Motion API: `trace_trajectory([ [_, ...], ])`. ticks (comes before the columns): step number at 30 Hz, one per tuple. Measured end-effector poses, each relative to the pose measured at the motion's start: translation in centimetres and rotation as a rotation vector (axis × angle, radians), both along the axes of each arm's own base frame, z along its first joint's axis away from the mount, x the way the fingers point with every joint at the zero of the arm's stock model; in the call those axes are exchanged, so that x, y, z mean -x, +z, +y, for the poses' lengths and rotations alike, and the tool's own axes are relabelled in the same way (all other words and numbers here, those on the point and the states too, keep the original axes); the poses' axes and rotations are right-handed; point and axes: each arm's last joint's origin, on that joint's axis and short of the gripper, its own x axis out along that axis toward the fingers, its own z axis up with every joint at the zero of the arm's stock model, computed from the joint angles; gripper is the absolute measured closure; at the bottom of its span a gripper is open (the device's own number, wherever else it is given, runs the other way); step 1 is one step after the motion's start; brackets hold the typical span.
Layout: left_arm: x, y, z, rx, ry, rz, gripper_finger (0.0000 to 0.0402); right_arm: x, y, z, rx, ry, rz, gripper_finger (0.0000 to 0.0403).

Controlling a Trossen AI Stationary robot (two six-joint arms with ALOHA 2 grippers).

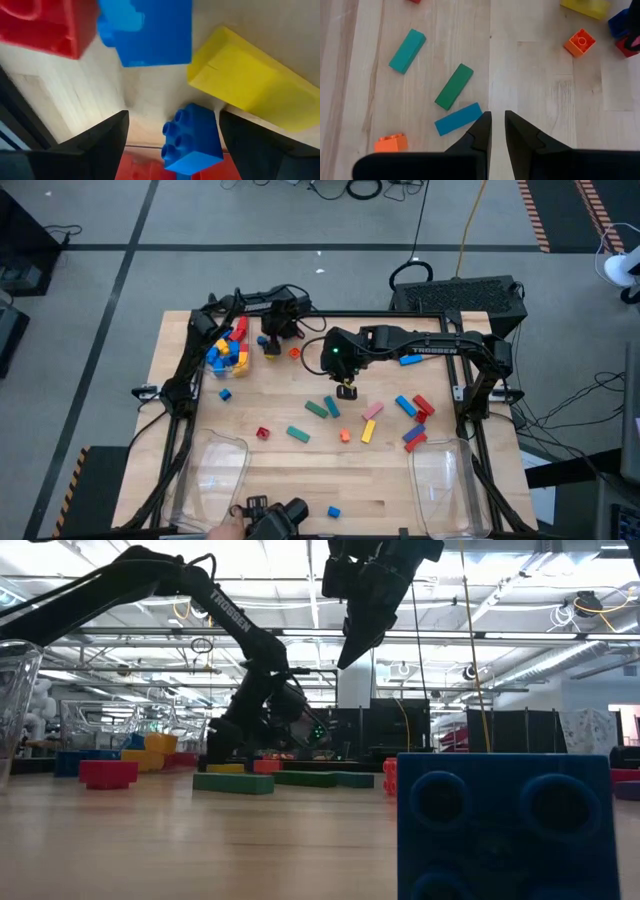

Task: Sort blocks by size
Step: Put the blue four stud game piece into the bottom left transparent bin

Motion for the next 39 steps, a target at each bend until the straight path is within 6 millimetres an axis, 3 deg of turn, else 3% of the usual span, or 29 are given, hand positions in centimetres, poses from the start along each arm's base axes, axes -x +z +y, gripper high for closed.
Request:
trace_trajectory([
  [6, -0.1, -0.1, 0.0, -0.022, 0.025, -0.003, 0.0134, 0.0, 0.0, -0.1, 0.002, 0.000, -0.002, 0.0367],
  [16, 0.0, -0.1, -0.1, -0.036, 0.093, 0.008, 0.0295, 0.0, 0.0, -0.1, -0.003, -0.012, -0.001, 0.0367],
  [21, -0.5, 1.3, 0.6, -0.110, 0.155, -0.038, 0.0297, 0.0, -0.5, -0.1, -0.014, -0.033, -0.005, 0.0367],
  [30, -0.4, 9.8, -0.5, -0.261, 0.188, -0.247, 0.0297, 0.7, -4.9, 0.0, -0.061, -0.098, 0.036, 0.0367],
  [35, 1.1, 15.4, -3.4, -0.310, 0.251, -0.356, 0.0297, 0.9, -6.3, 0.1, -0.078, -0.121, 0.014, 0.0367],
  [39, 2.2, 19.4, -7.1, -0.332, 0.267, -0.413, 0.0297, 0.7, -6.5, 0.0, -0.079, -0.126, -0.020, 0.0367],
])
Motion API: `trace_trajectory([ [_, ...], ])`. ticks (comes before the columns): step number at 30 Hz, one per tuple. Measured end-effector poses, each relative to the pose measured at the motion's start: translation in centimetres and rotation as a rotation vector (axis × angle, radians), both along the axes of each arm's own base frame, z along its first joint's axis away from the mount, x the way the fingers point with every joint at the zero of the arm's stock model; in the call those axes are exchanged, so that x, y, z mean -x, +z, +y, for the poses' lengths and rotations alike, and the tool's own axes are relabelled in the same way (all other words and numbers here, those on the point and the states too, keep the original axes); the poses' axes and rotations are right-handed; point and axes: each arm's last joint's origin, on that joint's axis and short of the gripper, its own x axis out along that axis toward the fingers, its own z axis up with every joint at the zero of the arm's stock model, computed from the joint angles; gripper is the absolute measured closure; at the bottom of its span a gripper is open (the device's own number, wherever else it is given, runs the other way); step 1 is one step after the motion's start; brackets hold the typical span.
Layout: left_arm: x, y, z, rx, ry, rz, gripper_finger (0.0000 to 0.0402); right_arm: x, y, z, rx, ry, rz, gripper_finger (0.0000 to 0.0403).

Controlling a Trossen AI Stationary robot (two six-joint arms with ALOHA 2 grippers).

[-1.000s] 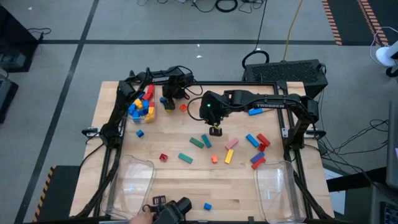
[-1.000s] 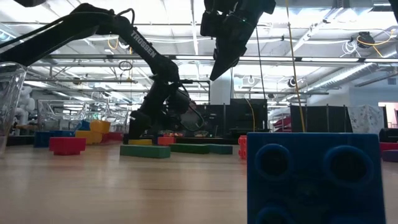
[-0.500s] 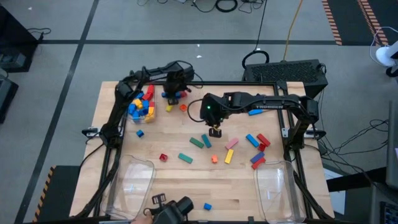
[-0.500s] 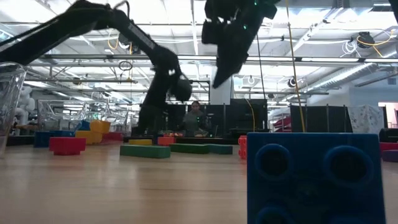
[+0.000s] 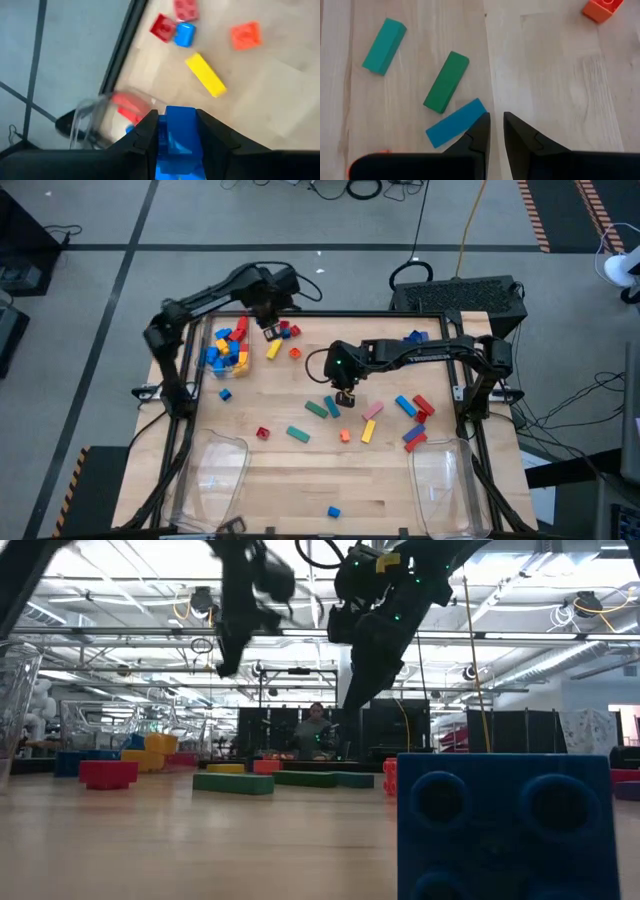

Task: Sort blocks by size
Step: Put the blue four stud game piece into the bottom left transparent bin

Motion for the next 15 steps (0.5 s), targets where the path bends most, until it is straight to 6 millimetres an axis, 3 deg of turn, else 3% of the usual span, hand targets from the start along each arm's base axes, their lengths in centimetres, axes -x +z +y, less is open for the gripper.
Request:
trace_trajectory([
  [7, 1.2, 4.1, -7.9, 0.016, -0.002, -0.096, 0.0297, -0.3, -0.1, -0.1, 0.003, -0.011, -0.050, 0.0367],
  [11, 1.8, 4.5, -12.6, 0.095, -0.007, -0.156, 0.0297, -0.3, -0.2, 0.0, -0.002, -0.014, -0.046, 0.0367],
  [15, 2.2, 3.3, -16.8, 0.124, 0.037, -0.139, 0.0297, -0.3, -0.2, 0.5, -0.004, -0.003, -0.046, 0.0367],
])
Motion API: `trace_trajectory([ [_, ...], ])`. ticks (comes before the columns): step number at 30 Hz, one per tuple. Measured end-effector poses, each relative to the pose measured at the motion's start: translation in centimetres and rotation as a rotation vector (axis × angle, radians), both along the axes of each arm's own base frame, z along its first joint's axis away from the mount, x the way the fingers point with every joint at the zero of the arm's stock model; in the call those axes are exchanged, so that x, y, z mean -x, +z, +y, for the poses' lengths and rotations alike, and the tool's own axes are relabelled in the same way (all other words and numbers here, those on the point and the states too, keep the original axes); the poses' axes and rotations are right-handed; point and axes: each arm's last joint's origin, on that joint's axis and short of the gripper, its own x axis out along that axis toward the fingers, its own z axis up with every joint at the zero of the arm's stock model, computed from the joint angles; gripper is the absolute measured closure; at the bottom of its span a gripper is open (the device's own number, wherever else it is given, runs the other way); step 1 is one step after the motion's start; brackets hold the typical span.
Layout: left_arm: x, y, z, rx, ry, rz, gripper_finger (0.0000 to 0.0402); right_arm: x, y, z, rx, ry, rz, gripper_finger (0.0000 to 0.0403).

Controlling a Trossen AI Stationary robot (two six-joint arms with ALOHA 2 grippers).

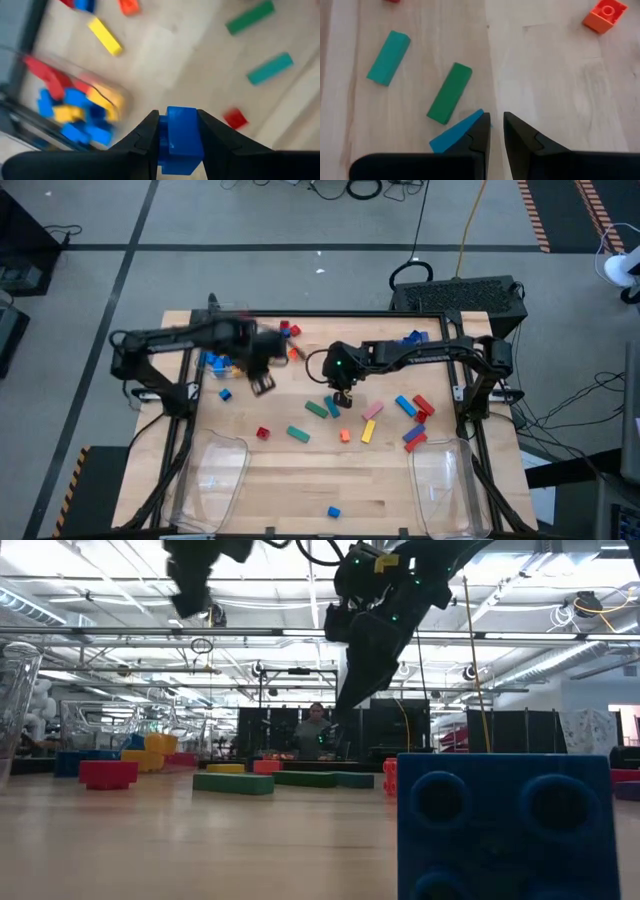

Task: Sort blocks by size
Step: Put the blue four stud game piece into the bottom left transparent bin

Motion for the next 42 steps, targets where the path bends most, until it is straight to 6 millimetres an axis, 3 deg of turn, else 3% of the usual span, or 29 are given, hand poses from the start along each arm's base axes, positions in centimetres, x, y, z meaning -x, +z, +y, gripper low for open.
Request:
trace_trajectory([
  [8, 2.0, -4.3, -6.9, 0.002, 0.115, 0.121, 0.0297, -0.1, -0.5, 1.3, 0.007, 0.036, -0.010, 0.0367],
  [15, 4.1, -7.0, -11.5, 0.045, 0.206, 0.182, 0.0297, 0.3, -1.5, 1.6, -0.004, 0.035, 0.002, 0.0367],
  [21, 4.9, -8.4, -14.7, 0.100, 0.253, 0.115, 0.0297, 0.2, -1.5, 1.6, -0.003, 0.036, -0.010, 0.0367],
  [30, 6.8, -12.4, -17.0, 0.100, 0.301, 0.116, 0.0296, 0.2, -1.5, 1.9, -0.012, 0.032, -0.010, 0.0367],
  [37, 8.8, -14.4, -17.5, 0.039, 0.361, 0.168, 0.0237, 0.1, -1.5, 2.5, -0.016, 0.042, -0.010, 0.0367],
  [42, 9.9, -15.4, -17.7, 0.025, 0.398, 0.221, 0.0227, 0.1, -1.4, 2.5, -0.015, 0.043, -0.015, 0.0367],
])
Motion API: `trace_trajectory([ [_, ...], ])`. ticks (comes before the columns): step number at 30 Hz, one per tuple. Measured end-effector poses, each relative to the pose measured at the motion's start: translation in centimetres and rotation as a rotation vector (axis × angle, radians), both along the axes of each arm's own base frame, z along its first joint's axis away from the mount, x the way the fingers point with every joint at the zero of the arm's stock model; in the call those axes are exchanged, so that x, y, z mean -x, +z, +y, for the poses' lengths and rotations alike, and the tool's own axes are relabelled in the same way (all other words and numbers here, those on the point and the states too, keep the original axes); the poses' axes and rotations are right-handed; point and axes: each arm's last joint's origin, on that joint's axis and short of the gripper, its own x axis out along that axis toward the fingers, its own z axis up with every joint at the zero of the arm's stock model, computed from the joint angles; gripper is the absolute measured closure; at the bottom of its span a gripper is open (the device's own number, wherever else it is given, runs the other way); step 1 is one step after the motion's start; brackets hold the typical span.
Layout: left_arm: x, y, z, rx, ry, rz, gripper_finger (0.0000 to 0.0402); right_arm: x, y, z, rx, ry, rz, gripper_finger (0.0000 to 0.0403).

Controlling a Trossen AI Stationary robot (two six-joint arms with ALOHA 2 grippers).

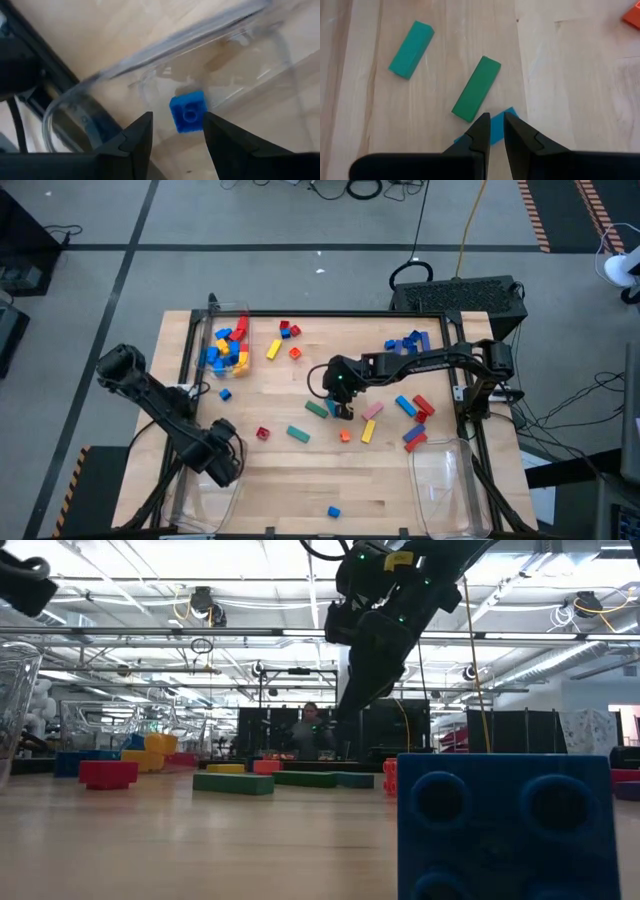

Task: Sort blocks by size
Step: Put the blue four stud game piece into the bottom left transparent bin

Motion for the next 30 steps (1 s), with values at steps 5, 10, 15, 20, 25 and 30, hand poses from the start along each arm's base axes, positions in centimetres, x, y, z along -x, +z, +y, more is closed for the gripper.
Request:
trace_trajectory([
  [5, 1.0, -0.7, -0.1, -0.008, 0.014, 0.056, 0.0225, 0.0, 0.0, 0.0, 0.000, 0.000, -0.001, 0.0367],
  [10, 2.3, -0.7, 0.2, -0.067, 0.091, 0.163, 0.0224, 0.0, 0.0, 0.0, 0.001, 0.001, -0.001, 0.0367],
  [15, 3.2, -0.4, 0.2, -0.107, 0.160, 0.245, 0.0223, 0.0, 0.0, 0.0, 0.001, 0.001, -0.001, 0.0367],
  [20, 3.3, -0.2, -0.1, -0.086, 0.142, 0.250, 0.0223, 0.0, 0.0, 0.0, 0.004, 0.006, 0.006, 0.0367],
  [25, 2.6, 1.6, -0.6, -0.077, 0.071, 0.201, 0.0223, 0.0, 0.0, 0.0, 0.004, 0.006, 0.006, 0.0367],
  [30, 1.6, 4.4, -0.3, -0.129, 0.018, 0.085, 0.0223, 0.0, 0.0, 0.0, 0.006, 0.008, 0.006, 0.0367],
])
